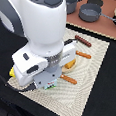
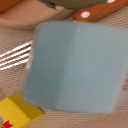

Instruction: Interact with the objects in diverse but meaningful ways.

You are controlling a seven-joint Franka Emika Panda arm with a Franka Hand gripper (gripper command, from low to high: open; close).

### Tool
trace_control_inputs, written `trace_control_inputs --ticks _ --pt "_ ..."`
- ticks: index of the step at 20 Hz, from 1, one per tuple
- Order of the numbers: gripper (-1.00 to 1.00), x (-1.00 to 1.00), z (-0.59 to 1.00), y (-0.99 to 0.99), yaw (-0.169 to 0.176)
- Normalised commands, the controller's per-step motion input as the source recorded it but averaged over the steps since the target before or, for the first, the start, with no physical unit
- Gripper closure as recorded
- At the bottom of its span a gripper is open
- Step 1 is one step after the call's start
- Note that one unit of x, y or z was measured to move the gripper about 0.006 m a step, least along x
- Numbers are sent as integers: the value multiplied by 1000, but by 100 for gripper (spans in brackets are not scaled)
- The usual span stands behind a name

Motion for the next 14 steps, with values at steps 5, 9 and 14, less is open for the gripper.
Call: trace_control_inputs --ticks 5,9,14 --pt "-100 -636 598 91 90" --pt "-100 -741 153 263 95" --pt "-100 -878 -173 282 104"
